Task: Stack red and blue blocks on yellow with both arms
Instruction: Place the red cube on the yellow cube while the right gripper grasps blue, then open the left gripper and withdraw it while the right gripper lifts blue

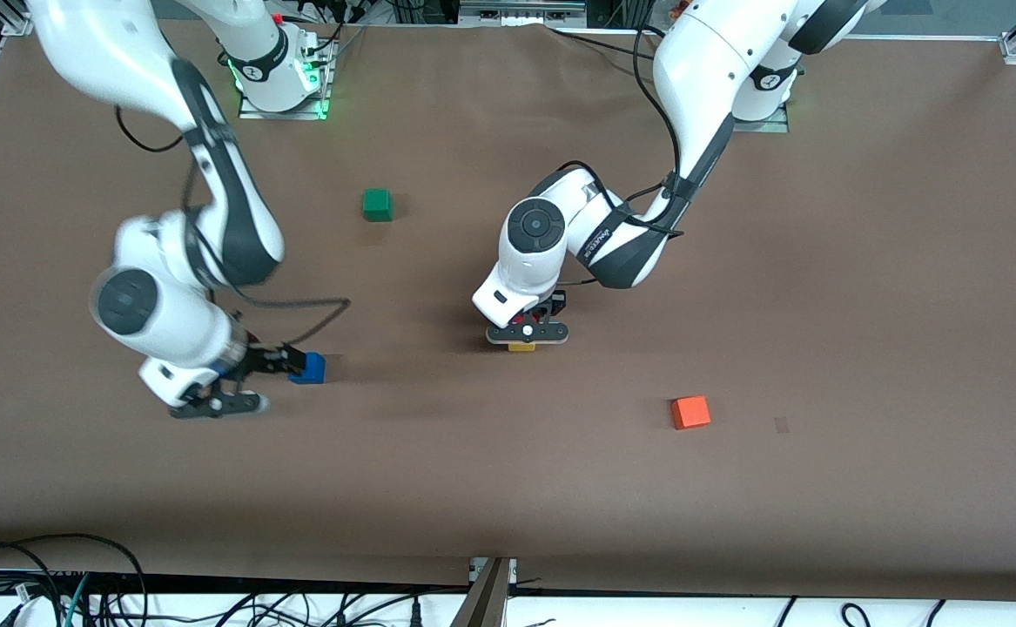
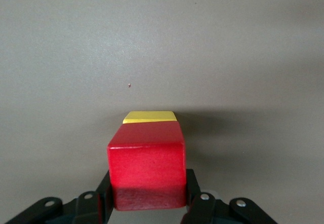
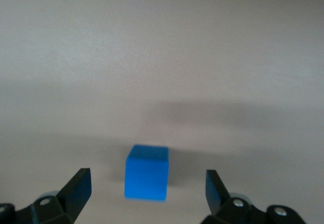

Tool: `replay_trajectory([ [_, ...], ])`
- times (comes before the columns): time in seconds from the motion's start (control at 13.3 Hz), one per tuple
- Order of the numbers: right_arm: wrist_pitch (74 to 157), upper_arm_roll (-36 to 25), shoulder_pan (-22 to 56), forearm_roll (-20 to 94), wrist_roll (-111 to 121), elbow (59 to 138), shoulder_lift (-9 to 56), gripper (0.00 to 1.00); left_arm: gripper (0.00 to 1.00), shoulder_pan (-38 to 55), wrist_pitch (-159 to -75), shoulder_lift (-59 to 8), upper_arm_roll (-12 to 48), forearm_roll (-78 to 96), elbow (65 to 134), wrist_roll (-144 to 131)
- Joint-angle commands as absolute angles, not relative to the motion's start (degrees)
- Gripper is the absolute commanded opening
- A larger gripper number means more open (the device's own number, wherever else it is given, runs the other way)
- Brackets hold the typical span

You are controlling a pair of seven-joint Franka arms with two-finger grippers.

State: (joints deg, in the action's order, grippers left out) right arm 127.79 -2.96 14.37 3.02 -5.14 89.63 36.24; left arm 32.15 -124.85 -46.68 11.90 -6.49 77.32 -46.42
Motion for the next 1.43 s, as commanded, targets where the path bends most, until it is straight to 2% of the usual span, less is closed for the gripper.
replay_trajectory([
  [0.0,129.9,-3.2,14.5,7.1,-5.6,88.1,39.0,1.0,1.0,33.0,-123.5,-47.9,11.0,-7.9,75.0,-47.2],
  [0.15,130.3,-3.2,14.5,9.4,-5.6,89.0,39.4,1.0,1.0,32.7,-122.2,-47.8,10.5,-7.7,73.8,-46.8],
  [0.53,130.0,-3.2,14.3,9.5,-4.9,92.5,39.4,1.0,1.0,28.2,-106.7,-47.2,10.5,-7.3,63.6,-43.4],
  [0.75,129.8,-3.2,14.2,9.5,-4.7,94.0,39.1,0.99,1.0,23.9,-102.0,-44.6,11.0,-7.3,61.7,-40.4],
  [0.98,129.8,-3.2,14.1,9.5,-4.6,94.8,39.2,0.85,1.0,17.2,-98.3,-39.7,10.8,-7.2,61.8,-31.3],
  [1.28,129.7,-3.2,14.1,9.5,-4.5,94.7,39.2,0.52,1.0,5.5,-94.7,-34.4,11.0,-5.4,61.8,-24.8],
  [1.36,129.6,-3.2,14.4,9.4,-4.7,94.2,38.9,0.52,1.0,3.0,-93.4,-32.2,10.8,-3.6,62.0,-20.9],
])
